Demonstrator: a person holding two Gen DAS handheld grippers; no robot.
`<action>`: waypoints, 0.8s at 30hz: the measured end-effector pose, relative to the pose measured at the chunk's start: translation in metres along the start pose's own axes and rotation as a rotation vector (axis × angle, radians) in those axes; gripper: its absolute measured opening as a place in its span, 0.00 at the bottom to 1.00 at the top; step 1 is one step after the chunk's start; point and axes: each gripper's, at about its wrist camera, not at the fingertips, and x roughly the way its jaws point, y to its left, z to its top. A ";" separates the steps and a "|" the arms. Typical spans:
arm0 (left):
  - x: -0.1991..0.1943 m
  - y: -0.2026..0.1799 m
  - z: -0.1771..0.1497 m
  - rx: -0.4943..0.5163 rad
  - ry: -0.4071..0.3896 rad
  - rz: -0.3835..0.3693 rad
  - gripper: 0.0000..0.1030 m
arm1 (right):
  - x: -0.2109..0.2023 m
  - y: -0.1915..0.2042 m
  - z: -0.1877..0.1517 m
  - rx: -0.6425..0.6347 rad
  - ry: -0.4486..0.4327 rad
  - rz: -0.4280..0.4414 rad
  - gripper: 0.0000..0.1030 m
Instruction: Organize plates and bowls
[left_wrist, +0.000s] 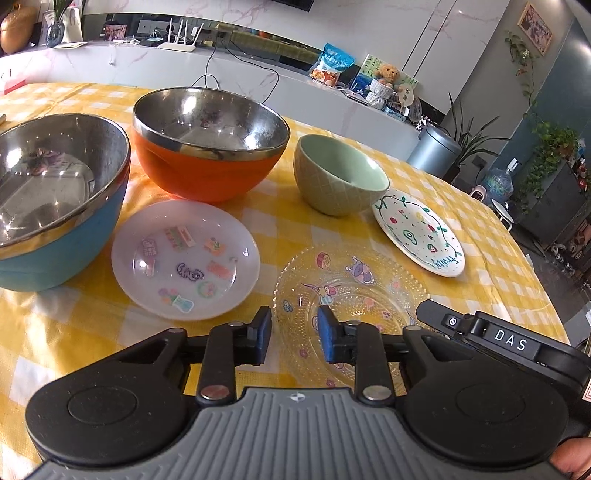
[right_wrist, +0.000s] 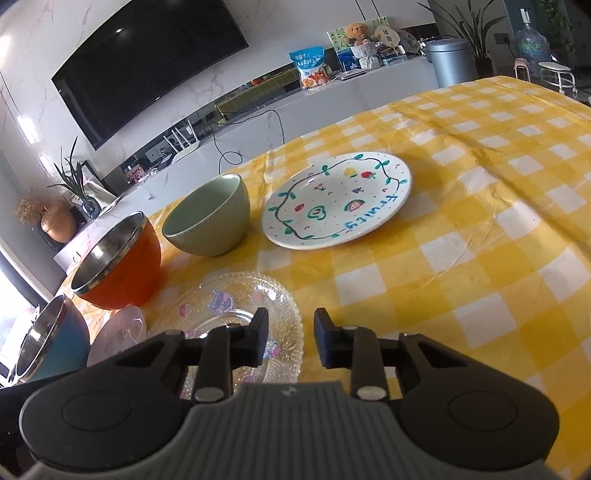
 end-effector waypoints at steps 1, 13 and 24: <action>0.000 0.001 0.000 0.000 0.000 0.005 0.21 | 0.001 0.000 0.000 0.002 0.001 0.004 0.20; -0.020 0.004 -0.002 0.030 -0.022 0.026 0.15 | -0.010 0.004 -0.008 0.020 0.036 -0.004 0.11; -0.069 0.017 -0.014 0.026 -0.035 0.049 0.15 | -0.044 0.029 -0.026 -0.004 0.055 0.048 0.10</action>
